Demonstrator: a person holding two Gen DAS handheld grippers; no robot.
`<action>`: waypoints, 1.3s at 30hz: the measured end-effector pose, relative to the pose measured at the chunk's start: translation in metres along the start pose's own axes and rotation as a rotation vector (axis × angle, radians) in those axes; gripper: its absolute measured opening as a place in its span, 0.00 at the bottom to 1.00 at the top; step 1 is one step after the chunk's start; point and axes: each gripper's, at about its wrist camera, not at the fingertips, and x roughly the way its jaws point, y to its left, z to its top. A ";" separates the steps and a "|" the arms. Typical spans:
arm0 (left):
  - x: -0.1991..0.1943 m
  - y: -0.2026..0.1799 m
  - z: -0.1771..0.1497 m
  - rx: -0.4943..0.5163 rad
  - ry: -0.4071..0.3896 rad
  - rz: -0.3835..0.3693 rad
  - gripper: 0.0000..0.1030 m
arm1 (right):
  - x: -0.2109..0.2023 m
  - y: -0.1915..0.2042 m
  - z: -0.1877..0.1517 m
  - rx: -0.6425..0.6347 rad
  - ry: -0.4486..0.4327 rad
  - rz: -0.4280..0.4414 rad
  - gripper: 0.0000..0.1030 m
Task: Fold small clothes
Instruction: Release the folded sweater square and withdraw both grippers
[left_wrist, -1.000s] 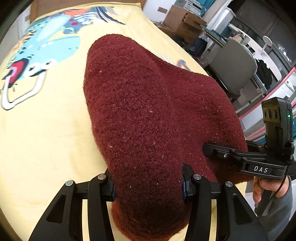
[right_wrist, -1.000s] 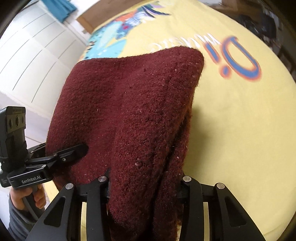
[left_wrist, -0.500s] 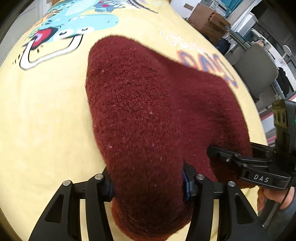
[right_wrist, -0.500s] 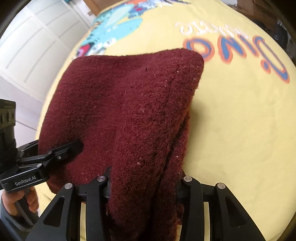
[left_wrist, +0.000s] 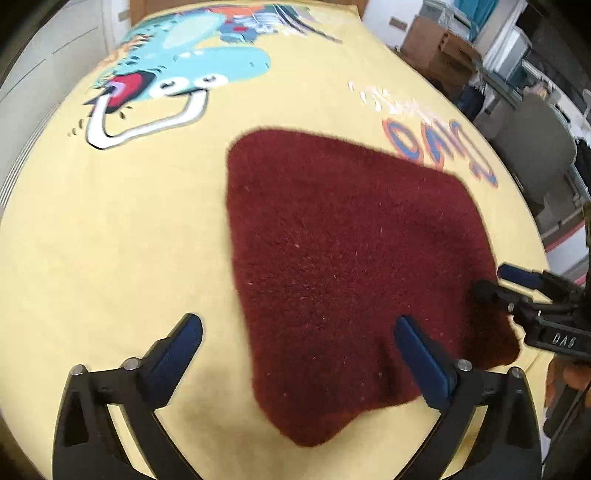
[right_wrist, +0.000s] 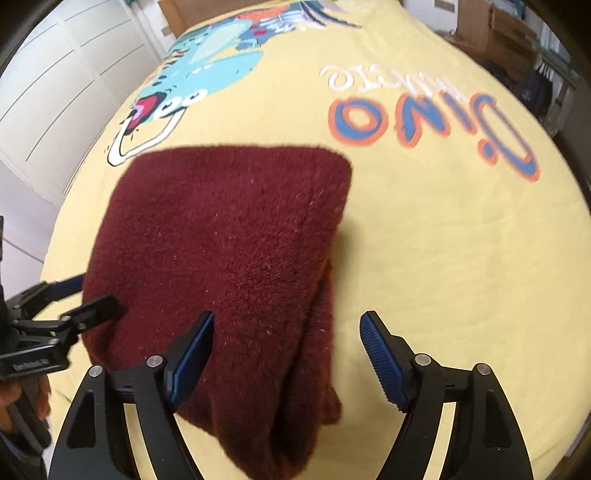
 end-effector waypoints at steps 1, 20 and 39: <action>-0.006 -0.001 0.002 -0.008 -0.012 -0.001 0.99 | -0.003 0.002 -0.004 -0.008 -0.009 -0.001 0.80; 0.043 0.013 -0.026 -0.054 -0.004 0.097 1.00 | 0.028 -0.006 -0.042 -0.053 -0.088 -0.177 1.00; -0.049 -0.006 -0.023 -0.047 -0.122 0.120 0.99 | -0.053 -0.009 -0.047 -0.022 -0.173 -0.055 1.00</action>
